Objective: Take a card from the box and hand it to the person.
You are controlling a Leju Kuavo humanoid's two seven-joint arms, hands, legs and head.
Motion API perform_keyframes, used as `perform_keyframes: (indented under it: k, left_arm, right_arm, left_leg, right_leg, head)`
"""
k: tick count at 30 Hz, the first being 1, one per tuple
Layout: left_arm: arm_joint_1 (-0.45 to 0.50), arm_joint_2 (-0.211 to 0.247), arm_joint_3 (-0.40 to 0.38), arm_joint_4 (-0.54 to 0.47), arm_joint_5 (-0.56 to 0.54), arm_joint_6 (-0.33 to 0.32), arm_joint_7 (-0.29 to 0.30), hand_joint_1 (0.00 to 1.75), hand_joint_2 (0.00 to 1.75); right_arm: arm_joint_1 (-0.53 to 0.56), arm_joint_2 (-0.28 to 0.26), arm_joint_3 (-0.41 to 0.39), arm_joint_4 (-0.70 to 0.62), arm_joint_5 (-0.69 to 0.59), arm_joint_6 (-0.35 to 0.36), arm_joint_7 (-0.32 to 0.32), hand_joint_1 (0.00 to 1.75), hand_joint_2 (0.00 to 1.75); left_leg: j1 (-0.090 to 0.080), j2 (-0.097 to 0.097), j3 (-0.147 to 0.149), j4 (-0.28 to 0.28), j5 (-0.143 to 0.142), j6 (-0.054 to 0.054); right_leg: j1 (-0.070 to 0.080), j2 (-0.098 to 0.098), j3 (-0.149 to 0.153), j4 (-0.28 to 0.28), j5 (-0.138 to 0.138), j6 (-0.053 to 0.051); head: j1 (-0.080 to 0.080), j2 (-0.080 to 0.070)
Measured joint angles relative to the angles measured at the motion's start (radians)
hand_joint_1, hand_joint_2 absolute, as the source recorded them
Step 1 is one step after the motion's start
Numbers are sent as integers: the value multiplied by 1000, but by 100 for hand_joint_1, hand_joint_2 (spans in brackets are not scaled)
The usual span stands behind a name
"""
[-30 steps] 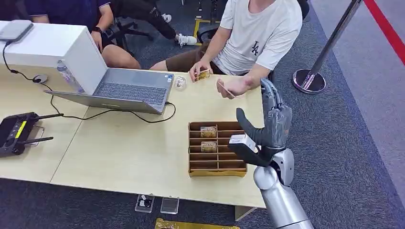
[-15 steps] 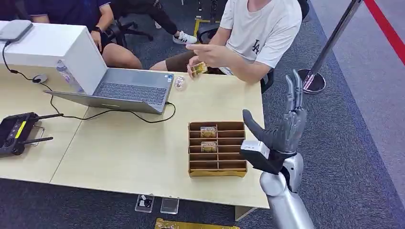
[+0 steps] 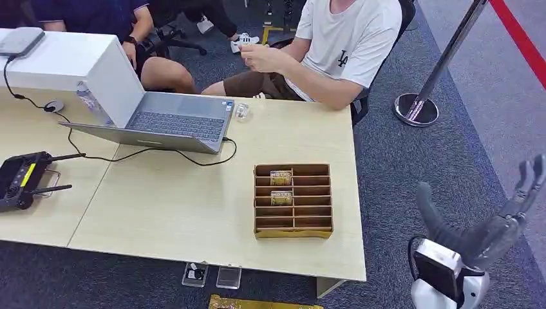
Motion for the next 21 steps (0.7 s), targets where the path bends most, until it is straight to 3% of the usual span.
perform_keyframes:
  k: [4, 7, 14, 19, 20, 21]
  left_arm:
    - [-2, 0, 2, 0, 0, -3, 9, 0, 0]
    - [-3, -1, 2, 0, -4, -3, 15, 0, 0]
    - [-7, -1, 2, 0, 0, 7, 10, 0, 0]
    - [-7, -4, 3, 0, 7, 56, 34, 0, 0]
    - [-6, -5, 3, 0, 7, 59, 35, 0, 175]
    - [-5, -5, 3, 0, 7, 59, 35, 0, 175]
  right_arm:
    - [33, -24, -169, 52, -100, 34, -11, 0, 175]
    - [33, -43, -299, 178, -109, 25, -4, 0, 175]
    - [-34, -122, -563, 709, -212, 50, -126, 0, 175]
    - [-62, -158, -662, 1059, -214, 90, -13, 0, 175]
    - [-62, -157, -670, 1110, -202, 93, 18, 0, 175]
    - [-62, -157, -672, 1160, -183, 98, 59, 0, 175]
  left_leg:
    - [0, 0, 0, 0, 0, 0]
    - [0, 0, 0, 0, 0, 0]
    - [0, 0, 0, 0, -1, 1]
    - [0, 0, 0, 0, -1, 1]
    - [0, 0, 0, -1, -1, 1]
    - [0, 0, 0, -1, -1, 0]
  right_leg:
    - [0, 0, 0, 0, 0, 0]
    - [0, 0, 0, -1, 0, 0]
    - [0, 0, 0, -1, 0, 0]
    - [0, 0, 0, -1, 0, 0]
    - [0, 0, 0, -1, 0, 0]
    - [0, 0, 0, -1, 0, 0]
  head:
    - [-1, 0]
    - [-1, 0]
    - [-2, 0]
    - [1, 0]
    - [1, 0]
    - [-2, 0]
